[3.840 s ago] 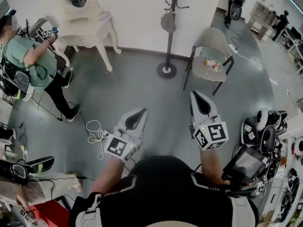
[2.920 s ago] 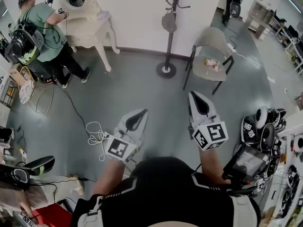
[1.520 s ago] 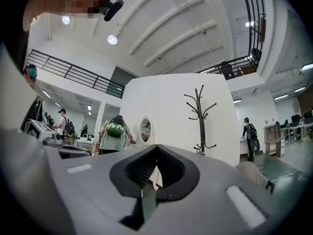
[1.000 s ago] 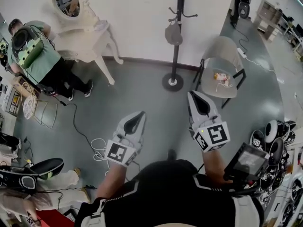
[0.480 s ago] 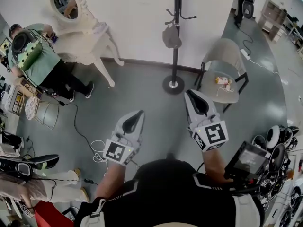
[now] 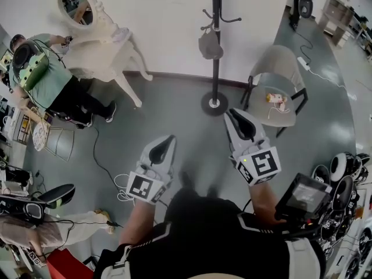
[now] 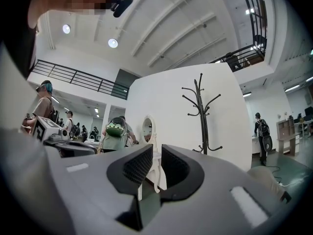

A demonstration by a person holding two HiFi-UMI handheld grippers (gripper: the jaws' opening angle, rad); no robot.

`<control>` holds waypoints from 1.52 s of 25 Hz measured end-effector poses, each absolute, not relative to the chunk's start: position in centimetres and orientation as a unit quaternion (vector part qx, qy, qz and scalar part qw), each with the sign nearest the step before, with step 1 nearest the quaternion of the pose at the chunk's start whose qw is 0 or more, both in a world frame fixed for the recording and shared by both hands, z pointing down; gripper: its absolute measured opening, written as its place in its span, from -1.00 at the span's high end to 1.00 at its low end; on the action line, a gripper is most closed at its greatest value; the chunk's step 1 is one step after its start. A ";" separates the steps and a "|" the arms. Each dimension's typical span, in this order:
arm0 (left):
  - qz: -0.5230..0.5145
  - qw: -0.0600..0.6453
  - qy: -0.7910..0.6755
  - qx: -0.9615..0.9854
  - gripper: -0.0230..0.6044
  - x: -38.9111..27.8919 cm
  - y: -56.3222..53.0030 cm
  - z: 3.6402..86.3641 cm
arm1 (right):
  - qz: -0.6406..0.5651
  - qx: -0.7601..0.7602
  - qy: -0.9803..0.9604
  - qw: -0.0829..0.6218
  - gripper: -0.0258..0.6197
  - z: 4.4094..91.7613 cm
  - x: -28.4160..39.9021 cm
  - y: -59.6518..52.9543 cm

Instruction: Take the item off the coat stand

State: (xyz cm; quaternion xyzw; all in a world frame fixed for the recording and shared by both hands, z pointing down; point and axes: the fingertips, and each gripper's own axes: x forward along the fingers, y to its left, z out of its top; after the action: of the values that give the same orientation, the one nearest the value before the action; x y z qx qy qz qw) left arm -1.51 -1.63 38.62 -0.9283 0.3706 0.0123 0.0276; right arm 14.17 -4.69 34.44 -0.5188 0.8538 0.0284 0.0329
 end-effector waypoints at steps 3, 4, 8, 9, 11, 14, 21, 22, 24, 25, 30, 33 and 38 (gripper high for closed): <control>0.017 0.028 0.362 -0.932 0.95 -1.9 -2.8 38.8 | 0.032 -0.526 0.849 0.031 0.73 34.7 13.8 -5.8; 0.018 0.029 0.358 -0.933 0.95 -2.0 -3.2 38.9 | 0.033 -0.530 0.847 0.029 0.73 34.7 13.7 -6.2; 0.016 0.032 0.343 -0.939 0.95 -3.0 -5.2 38.7 | 0.035 -0.541 0.840 0.024 0.73 34.3 12.5 -7.8; 0.018 0.033 0.340 -0.940 0.95 -3.3 -5.7 38.5 | 0.037 -0.543 0.838 0.024 0.73 34.1 12.1 -8.3; 0.021 0.031 0.337 -0.941 0.95 -4.0 -6.8 38.4 | 0.040 -0.548 0.835 0.022 0.73 33.8 11.5 -9.3; 0.026 0.023 0.325 -0.945 0.95 -4.7 -8.4 38.7 | 0.040 -0.556 0.830 0.019 0.73 33.8 10.8 -11.0; 0.027 0.020 0.306 -0.951 0.95 -7.0 -12.2 38.9 | 0.037 -0.569 0.822 0.020 0.70 33.6 8.1 -15.3; 0.029 0.016 0.307 -0.951 0.95 -7.3 -12.7 38.8 | 0.037 -0.569 0.821 0.021 0.71 33.6 7.7 -15.8; 0.031 0.013 0.306 -0.951 0.95 -8.1 -13.7 38.8 | 0.038 -0.573 0.819 0.021 0.74 33.5 7.2 -16.7; 0.032 0.013 0.306 -0.952 0.94 -8.5 -14.1 38.7 | 0.039 -0.575 0.817 0.022 0.74 33.4 6.9 -17.1; 0.038 0.009 0.304 -0.952 0.95 -10.3 -16.5 39.0 | 0.048 -0.583 0.811 0.018 0.86 33.1 5.6 -18.9; 0.041 0.019 0.296 -0.954 0.94 -10.8 -17.4 38.9 | 0.051 -0.590 0.805 0.016 0.88 33.0 5.2 -19.8; 0.042 0.011 0.292 -0.955 0.94 -11.9 -18.6 39.3 | 0.050 -0.597 0.800 0.009 0.88 33.1 4.9 -20.9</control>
State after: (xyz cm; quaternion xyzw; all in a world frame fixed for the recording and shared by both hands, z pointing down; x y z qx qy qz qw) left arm -11.88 -18.63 39.28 -0.9554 0.2921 0.0417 0.0113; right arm 4.86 -20.86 33.07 -0.5975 0.8003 0.0497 0.0089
